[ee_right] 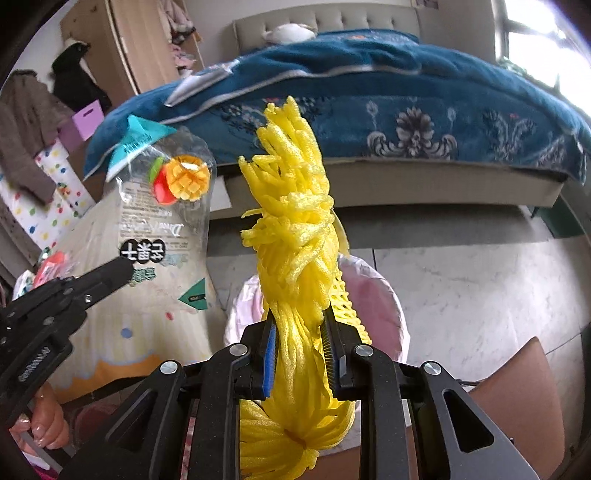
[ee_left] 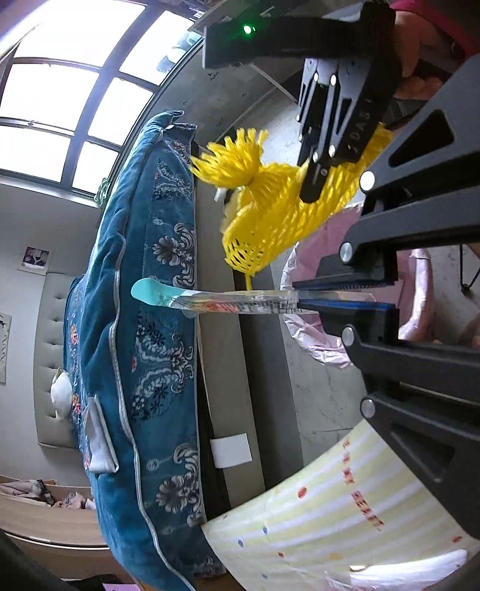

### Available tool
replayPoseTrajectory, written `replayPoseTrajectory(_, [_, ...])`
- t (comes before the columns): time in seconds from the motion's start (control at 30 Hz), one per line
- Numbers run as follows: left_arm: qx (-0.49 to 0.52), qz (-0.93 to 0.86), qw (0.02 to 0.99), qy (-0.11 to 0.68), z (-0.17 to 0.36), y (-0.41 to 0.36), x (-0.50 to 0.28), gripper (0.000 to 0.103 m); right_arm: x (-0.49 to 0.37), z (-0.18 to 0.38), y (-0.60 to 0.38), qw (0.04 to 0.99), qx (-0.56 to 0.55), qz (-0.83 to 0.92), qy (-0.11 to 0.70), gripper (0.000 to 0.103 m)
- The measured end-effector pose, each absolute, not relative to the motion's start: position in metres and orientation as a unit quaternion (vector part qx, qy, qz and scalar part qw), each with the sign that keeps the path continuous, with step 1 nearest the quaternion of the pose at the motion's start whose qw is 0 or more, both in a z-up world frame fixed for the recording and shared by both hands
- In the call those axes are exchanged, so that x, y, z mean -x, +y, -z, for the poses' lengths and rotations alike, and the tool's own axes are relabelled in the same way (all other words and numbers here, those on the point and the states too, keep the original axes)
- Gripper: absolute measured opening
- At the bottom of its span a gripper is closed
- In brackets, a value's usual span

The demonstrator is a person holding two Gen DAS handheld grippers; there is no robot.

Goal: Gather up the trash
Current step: 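Carry the net and bag to the wastebasket and release them, then return both tools to the table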

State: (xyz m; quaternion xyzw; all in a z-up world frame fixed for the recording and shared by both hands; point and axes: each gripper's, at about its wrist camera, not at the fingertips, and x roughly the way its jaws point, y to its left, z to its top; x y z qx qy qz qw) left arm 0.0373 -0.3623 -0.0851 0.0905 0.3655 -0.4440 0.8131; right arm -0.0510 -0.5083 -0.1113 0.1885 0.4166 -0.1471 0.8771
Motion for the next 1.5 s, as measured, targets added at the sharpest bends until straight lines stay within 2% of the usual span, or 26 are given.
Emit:
replayPoseTrajectory(0.07, [-0.093,0.447,0.81,0.369,0.087,-0.368,-0.042,0.008,0.045,0.119,-0.516,0.872,-0.196,0.151,0.422,0.03])
replayPoseTrajectory(0.1, [-0.093,0.447,0.808,0.372,0.089,-0.371,-0.044,0.017,0.043,0.121,-0.518,0.871,-0.198,0.151,0.424,0.033])
replayPoseTrajectory(0.13, [-0.093,0.446,0.808,0.374,0.09,-0.372,-0.046,0.034,0.041,0.125,-0.521,0.869,-0.201,0.151,0.426,0.041])
replayPoseTrajectory(0.2, [-0.088,0.439,0.813,0.373,0.091,-0.371,-0.049,0.047,0.038,0.131,-0.525,0.866,-0.204,0.153,0.43,0.051])
replayPoseTrajectory(0.27, [-0.086,0.435,0.814,0.375,0.092,-0.37,-0.053,0.048,0.04,0.133,-0.528,0.864,-0.208,0.157,0.431,0.061])
replayPoseTrajectory(0.4, [-0.08,0.418,0.824,0.375,0.088,-0.355,-0.058,0.05,0.045,0.13,-0.531,0.864,-0.217,0.162,0.426,0.068])
replayPoseTrajectory(0.6, [-0.079,0.384,0.845,0.363,0.075,-0.321,-0.057,0.05,0.054,0.106,-0.524,0.875,-0.216,0.166,0.401,0.068])
replayPoseTrajectory(0.7, [-0.075,0.362,0.857,0.358,0.068,-0.3,-0.055,0.058,0.058,0.095,-0.513,0.882,-0.211,0.159,0.391,0.068])
replayPoseTrajectory(0.97, [-0.063,0.309,0.88,0.355,0.053,-0.234,-0.048,0.064,0.055,0.062,-0.461,0.902,-0.184,0.114,0.374,0.068])
replayPoseTrajectory(1.33, [-0.038,0.196,0.916,0.347,0.036,-0.096,-0.047,0.075,0.011,0.036,-0.347,0.917,-0.113,0.019,0.382,0.068])
replayPoseTrajectory(1.5, [-0.014,0.137,0.926,0.352,0.04,-0.022,-0.056,0.076,-0.015,0.03,-0.282,0.919,-0.078,-0.019,0.387,0.068])
